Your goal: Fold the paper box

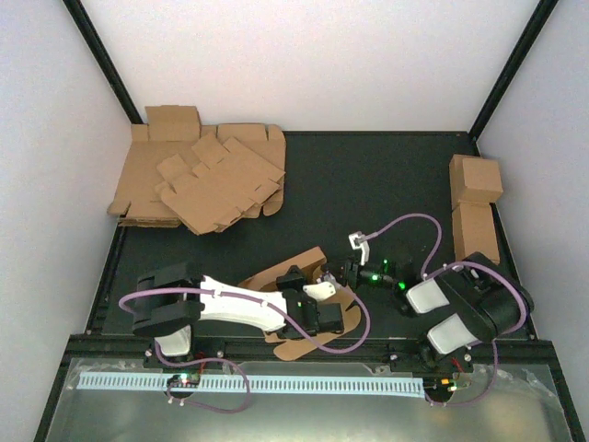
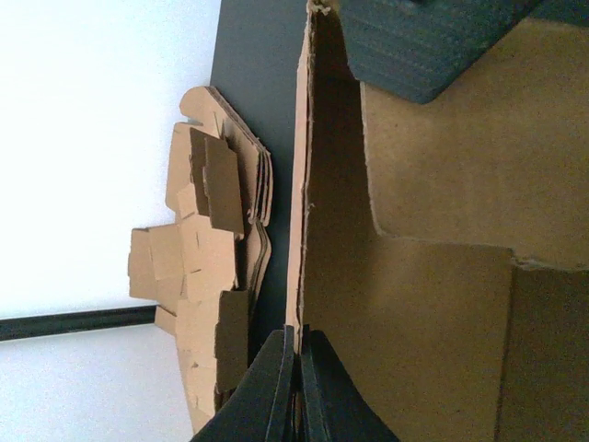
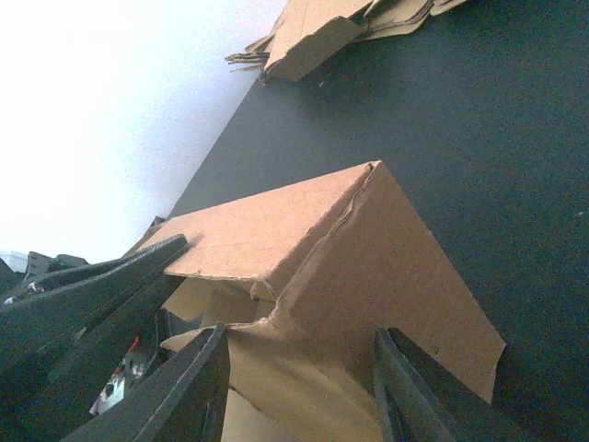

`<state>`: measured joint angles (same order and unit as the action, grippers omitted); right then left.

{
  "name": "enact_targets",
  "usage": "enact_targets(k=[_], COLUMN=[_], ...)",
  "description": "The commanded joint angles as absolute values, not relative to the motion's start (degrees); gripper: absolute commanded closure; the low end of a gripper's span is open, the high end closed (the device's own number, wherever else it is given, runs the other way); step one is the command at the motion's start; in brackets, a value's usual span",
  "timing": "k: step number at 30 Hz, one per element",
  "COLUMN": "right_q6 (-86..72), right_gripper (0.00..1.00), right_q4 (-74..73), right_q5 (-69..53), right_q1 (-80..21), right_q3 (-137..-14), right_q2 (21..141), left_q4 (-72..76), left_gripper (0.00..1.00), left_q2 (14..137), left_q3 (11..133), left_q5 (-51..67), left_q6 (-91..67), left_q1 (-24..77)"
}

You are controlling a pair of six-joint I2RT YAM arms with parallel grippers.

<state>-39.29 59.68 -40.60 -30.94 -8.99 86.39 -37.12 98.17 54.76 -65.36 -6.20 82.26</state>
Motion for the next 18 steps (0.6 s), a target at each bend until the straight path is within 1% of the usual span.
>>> enact_targets(k=[1, 3, 6, 10, 15, 18], right_q6=[-36.2, -34.6, -33.8, -32.3, -29.0, -28.7], right_gripper=[0.55, 0.58, 0.56, 0.55, 0.52, 0.52], right_q4=[59.5, 54.7, 52.1, 49.3, 45.0, 46.8], right_q5=[-36.9, -32.9, -29.6, -25.0, -17.4, -12.3], right_q1=[-32.1, -32.2, -32.9, -35.7, -39.9, -41.7], right_q3=[-10.0, -9.7, -8.3, -7.6, -10.8, -10.9], right_q2=[87.1, 85.6, 83.0, 80.1, 80.0, 81.3], left_q4=[-34.0, -33.9, -33.7, -33.2, -32.3, -31.9], left_gripper=[0.98, 0.98, 0.98, 0.98, 0.98, 0.98], left_q2=[96.1, 95.7, 95.1, 94.7, 94.7, 94.7], left_q3=[54.4, 54.2, 54.1, 54.3, 54.4, 54.3], left_q5=[-65.4, -65.4, -65.3, -65.4, -65.2, -64.7], left_q6=[-5.8, -5.8, -5.5, -4.5, -3.1, -3.0], left_q1=[82.7, 82.7, 82.7, 82.7, 82.7, 82.7])
